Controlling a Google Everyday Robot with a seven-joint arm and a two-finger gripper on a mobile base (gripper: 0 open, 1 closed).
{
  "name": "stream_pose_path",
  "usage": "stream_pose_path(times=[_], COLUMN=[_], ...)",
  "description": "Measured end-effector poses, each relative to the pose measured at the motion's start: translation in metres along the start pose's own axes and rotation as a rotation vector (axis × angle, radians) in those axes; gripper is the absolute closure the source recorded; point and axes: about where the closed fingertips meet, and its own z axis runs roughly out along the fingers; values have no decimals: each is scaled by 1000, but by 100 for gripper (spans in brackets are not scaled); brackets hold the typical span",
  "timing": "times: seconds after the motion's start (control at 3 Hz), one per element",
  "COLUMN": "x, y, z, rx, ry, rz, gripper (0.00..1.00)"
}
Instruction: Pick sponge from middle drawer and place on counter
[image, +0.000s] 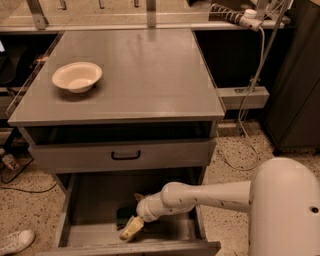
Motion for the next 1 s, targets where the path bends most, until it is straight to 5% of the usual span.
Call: stream_pose_path(times=[1.0], x=[0], y=[0], z=[0], rx=[0], ry=[0], rz=[0], gripper=[66])
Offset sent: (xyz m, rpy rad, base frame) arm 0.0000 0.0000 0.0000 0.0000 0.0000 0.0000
